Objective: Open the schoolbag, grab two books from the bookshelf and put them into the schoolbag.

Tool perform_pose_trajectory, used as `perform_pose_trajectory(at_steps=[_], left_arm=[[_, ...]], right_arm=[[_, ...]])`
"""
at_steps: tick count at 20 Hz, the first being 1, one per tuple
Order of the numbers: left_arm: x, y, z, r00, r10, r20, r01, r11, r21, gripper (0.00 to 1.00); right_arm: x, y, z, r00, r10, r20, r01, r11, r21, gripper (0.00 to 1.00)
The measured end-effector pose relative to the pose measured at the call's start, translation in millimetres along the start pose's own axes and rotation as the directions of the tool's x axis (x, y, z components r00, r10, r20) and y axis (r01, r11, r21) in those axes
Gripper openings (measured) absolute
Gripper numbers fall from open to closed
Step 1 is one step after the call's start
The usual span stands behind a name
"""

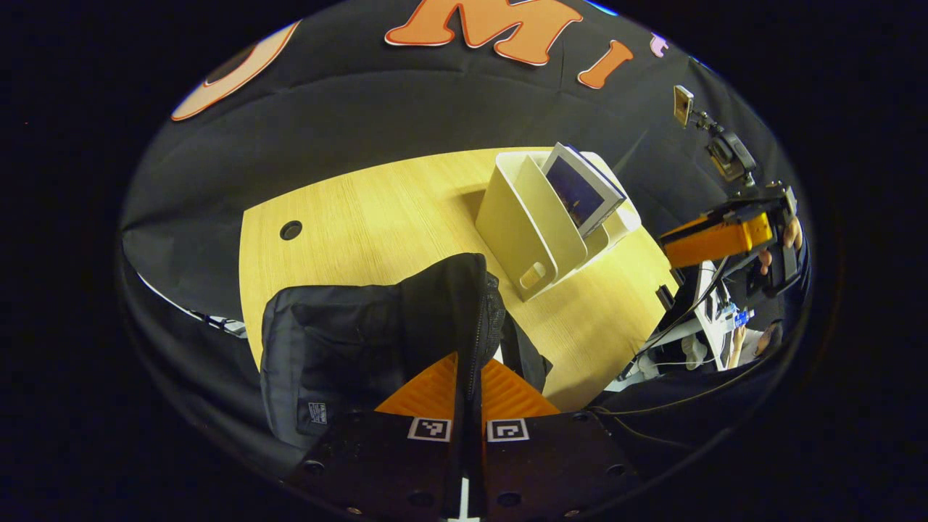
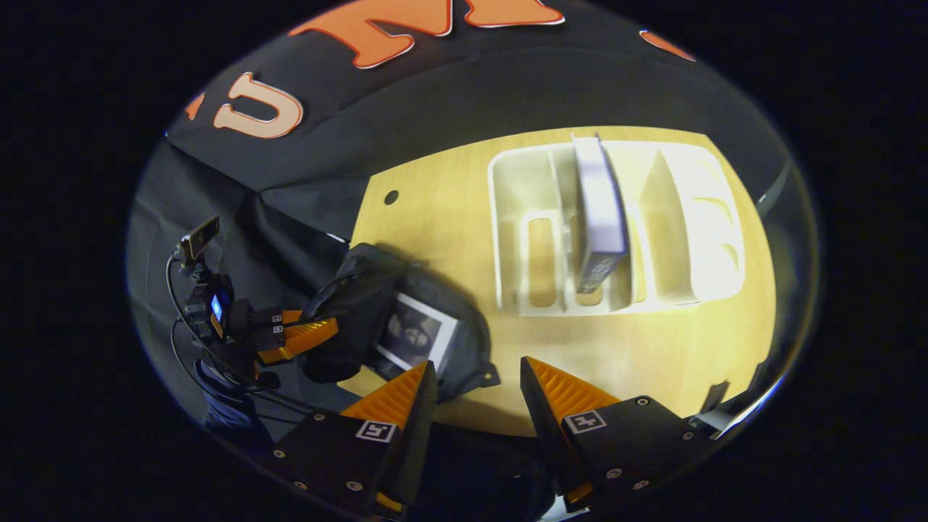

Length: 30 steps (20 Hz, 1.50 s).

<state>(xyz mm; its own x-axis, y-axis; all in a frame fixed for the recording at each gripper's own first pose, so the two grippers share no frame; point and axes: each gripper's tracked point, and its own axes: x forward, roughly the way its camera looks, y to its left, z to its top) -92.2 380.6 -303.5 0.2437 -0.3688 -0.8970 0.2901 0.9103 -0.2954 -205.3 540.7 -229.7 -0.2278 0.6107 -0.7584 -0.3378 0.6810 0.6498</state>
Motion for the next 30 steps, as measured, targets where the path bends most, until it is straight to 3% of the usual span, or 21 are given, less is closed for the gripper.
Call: perform_pose_trajectory(at_steps=[3,8,10,11,13,21,26,28,29,30], left_arm=[[4.0,1.9,-1.1,1.000,0.008,-0.006,-0.008,1.000,-0.017,0.04],[10.1,0.5,-0.6,1.000,0.022,-0.012,-0.022,0.998,-0.051,0.04],[11.8,0.5,-1.3,0.999,0.032,-0.015,-0.033,0.997,-0.072,0.04],[12.3,1.3,-1.4,0.999,0.039,-0.014,-0.040,0.996,-0.081,0.04],[12.5,2.2,-2.9,0.999,0.050,-0.018,-0.052,0.993,-0.102,0.04],[17.8,2.8,-7.7,0.996,0.085,-0.034,-0.090,0.978,-0.189,0.04],[17.5,3.4,-8.0,0.994,0.105,-0.039,-0.110,0.973,-0.201,0.04],[17.1,2.5,-7.1,0.993,0.109,-0.039,-0.115,0.973,-0.199,0.04],[17.2,1.8,-6.1,0.993,0.111,-0.039,-0.116,0.973,-0.197,0.04],[16.5,2.0,-6.5,0.993,0.111,-0.040,-0.116,0.974,-0.194,0.04]], right_arm=[[-16.2,-28.2,20.7,0.997,-0.071,0.000,0.071,0.997,-0.034,0.69],[-17.1,-53.5,64.7,0.992,-0.122,0.013,0.123,0.990,-0.065,0.69],[-5.0,-57.5,75.5,0.993,-0.118,0.001,0.117,0.991,-0.065,0.69],[2.9,-62.7,79.7,0.992,-0.125,-0.013,0.124,0.990,-0.065,0.76],[20.0,-72.1,88.7,0.989,-0.143,-0.036,0.140,0.988,-0.067,0.81],[78.1,-98.8,114.4,0.977,-0.179,-0.113,0.174,0.983,-0.056,0.83],[105.9,-109.5,119.5,0.967,-0.213,-0.138,0.209,0.977,-0.045,0.81],[114.6,-113.9,119.4,0.963,-0.226,-0.144,0.225,0.974,-0.024,0.76],[117.7,-115.9,118.6,0.961,-0.233,-0.150,0.235,0.972,-0.011,0.60],[119.8,-115.4,116.2,0.959,-0.235,-0.158,0.238,0.971,0.002,0.68]])
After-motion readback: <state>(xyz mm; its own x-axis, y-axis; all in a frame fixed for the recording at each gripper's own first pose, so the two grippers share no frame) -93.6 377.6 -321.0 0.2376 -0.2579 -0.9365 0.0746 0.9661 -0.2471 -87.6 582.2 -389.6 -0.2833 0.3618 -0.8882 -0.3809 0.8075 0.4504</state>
